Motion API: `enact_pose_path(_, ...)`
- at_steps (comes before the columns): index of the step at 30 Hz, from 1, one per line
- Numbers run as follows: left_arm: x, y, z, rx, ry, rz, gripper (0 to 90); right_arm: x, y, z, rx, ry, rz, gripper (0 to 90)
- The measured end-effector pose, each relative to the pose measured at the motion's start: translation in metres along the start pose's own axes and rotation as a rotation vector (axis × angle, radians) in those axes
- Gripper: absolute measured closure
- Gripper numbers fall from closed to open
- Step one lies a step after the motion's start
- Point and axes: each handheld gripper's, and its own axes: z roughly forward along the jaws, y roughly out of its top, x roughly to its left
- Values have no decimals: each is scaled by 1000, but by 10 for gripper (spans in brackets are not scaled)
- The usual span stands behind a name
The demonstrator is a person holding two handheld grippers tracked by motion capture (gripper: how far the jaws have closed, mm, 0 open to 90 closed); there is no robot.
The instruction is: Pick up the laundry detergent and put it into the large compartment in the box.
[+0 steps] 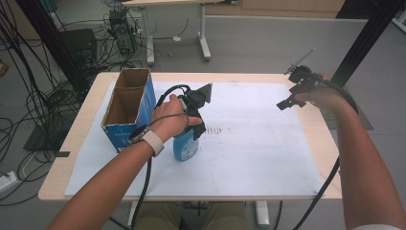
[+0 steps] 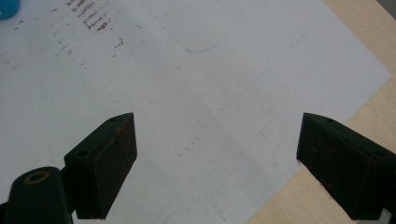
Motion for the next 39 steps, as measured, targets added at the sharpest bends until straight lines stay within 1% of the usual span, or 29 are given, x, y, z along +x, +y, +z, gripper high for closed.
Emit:
enact_pose_path(1, 0, -1, 1, -7, 2, -4, 147, 0, -1, 0, -3, 1, 0, 124)
enact_pose_path(6, 0, 0, 2, -5, 5, -1, 168, -1, -1, 1, -2, 3, -1, 123)
enact_pose_path(13, -2, 0, 4, -4, 23, -5, 198, 0, -1, 1, -6, 4, -6, 124)
enact_pose_path(15, -3, 1, 6, 6, 29, -2, 201, 0, -1, 1, -9, 3, -9, 124)
enact_pose_path(23, -4, -1, 6, -9, 35, -12, 228, 1, -1, 1, -14, 6, -13, 124)
enact_pose_path(30, -6, -3, 7, -23, 47, -13, 303, 2, -1, 1, -16, 6, -15, 123)
enact_pose_path(31, -6, -3, 7, -23, 47, -13, 309, 2, -1, 1, -16, 6, -15, 123)
enact_pose_path(34, -2, -2, 7, -22, 29, -16, 328, 1, -1, 1, -17, 7, -14, 124)
enact_pose_path(35, 0, -1, 7, -16, 15, -18, 361, 2, -1, 2, -16, 8, -13, 124)
enact_pose_path(39, 1, 1, 7, -8, 12, -16, 370, 2, -2, 1, -18, 8, -12, 124)
